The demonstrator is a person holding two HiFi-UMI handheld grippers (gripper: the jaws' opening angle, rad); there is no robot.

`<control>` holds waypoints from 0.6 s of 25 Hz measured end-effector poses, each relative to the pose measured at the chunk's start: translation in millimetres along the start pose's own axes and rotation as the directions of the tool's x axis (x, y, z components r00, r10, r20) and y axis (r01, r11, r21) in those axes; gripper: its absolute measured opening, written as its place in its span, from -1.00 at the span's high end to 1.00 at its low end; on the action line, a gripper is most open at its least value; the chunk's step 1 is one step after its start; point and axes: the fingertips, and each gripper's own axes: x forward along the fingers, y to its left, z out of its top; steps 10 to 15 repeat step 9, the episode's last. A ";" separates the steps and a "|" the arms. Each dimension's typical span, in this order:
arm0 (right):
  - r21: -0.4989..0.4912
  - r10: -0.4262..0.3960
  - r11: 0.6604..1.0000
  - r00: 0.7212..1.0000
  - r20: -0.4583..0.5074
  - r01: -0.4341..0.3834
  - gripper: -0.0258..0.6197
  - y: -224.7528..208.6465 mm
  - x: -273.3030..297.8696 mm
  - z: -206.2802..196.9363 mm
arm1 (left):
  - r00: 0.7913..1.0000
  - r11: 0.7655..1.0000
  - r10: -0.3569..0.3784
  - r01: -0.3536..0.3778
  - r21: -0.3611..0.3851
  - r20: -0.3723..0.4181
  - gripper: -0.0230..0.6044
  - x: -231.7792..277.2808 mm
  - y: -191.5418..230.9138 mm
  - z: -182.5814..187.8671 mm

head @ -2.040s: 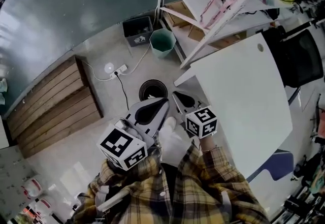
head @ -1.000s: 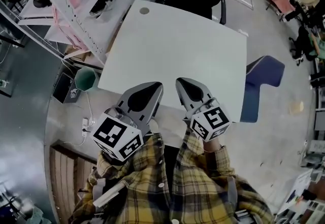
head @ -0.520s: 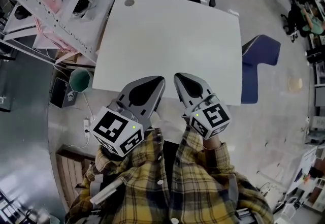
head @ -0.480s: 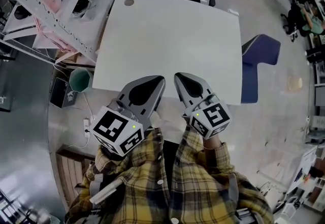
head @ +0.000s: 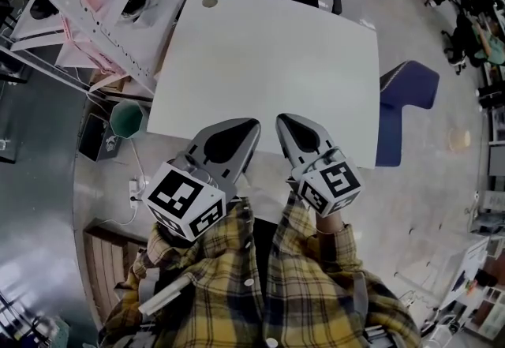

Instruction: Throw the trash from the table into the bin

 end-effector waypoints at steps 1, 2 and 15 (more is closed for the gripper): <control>0.002 0.002 1.000 1.000 -0.001 -0.002 0.92 0.6 0.0 -0.7 | 1.000 1.000 0.003 -0.003 0.000 0.001 0.90 -0.8 0.4 -0.3; 0.004 0.003 1.000 1.000 -0.003 -0.003 0.92 1.1 -0.1 -1.4 | 1.000 1.000 0.003 -0.003 0.001 0.002 0.90 -1.3 0.7 -0.6; 0.024 0.004 1.000 1.000 -0.006 -0.004 0.92 2.5 0.1 -4.7 | 1.000 1.000 0.005 -0.005 0.006 -0.007 0.90 -4.5 3.1 -6.2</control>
